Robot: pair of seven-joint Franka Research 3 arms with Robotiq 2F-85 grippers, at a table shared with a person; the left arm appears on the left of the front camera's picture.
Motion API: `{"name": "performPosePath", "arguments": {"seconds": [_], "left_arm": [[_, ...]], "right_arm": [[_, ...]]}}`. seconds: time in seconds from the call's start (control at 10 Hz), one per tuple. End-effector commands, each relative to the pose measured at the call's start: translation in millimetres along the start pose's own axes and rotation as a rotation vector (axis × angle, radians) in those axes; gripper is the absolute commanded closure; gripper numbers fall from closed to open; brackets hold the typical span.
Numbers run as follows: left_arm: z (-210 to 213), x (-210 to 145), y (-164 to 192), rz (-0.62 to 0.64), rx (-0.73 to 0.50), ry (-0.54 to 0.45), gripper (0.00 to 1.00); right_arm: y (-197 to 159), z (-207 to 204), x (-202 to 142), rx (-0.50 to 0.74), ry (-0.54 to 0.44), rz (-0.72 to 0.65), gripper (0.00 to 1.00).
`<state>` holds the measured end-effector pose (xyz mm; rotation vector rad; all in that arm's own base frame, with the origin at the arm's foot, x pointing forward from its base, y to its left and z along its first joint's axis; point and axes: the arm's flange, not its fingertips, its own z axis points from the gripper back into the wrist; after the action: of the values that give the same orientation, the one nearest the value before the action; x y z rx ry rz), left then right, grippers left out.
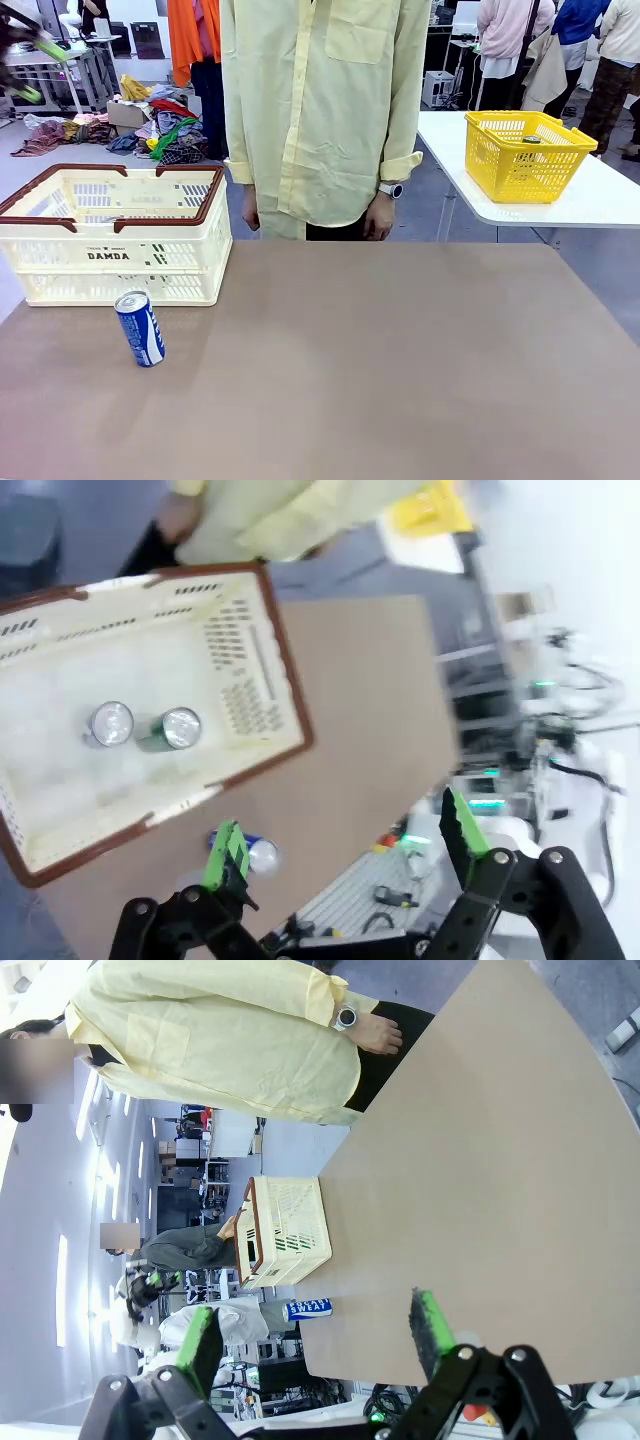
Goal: Place the drinks into the Shopping basket.
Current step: Pick up one drink and place it into the Shopping basket.
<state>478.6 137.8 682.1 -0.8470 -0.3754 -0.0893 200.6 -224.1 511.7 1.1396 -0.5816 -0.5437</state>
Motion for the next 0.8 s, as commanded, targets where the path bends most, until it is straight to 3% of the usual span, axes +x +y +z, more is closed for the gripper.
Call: {"name": "performPosePath", "arguments": {"seconds": [0.0,0.2,0.4,0.6,0.7], "left_arm": [[46,-37,85,0.040,-0.521,0.031,0.00],[38,-118,127,0.004,-0.690,-0.055,0.00],[-3,-202,136,-0.062,-0.725,-0.050,0.00],[-27,-236,109,-0.113,-0.604,-0.016,0.00],[-30,-230,100,-0.099,-0.480,0.055,0.00]], "right_arm": [[2,1,1,0.020,-0.001,0.016,0.00],[2,1,1,0.020,-0.001,0.016,0.00],[2,1,1,0.020,-0.001,0.016,0.00],[2,1,1,0.020,-0.001,0.016,0.00],[2,1,1,0.020,-0.001,0.016,0.00]]}}
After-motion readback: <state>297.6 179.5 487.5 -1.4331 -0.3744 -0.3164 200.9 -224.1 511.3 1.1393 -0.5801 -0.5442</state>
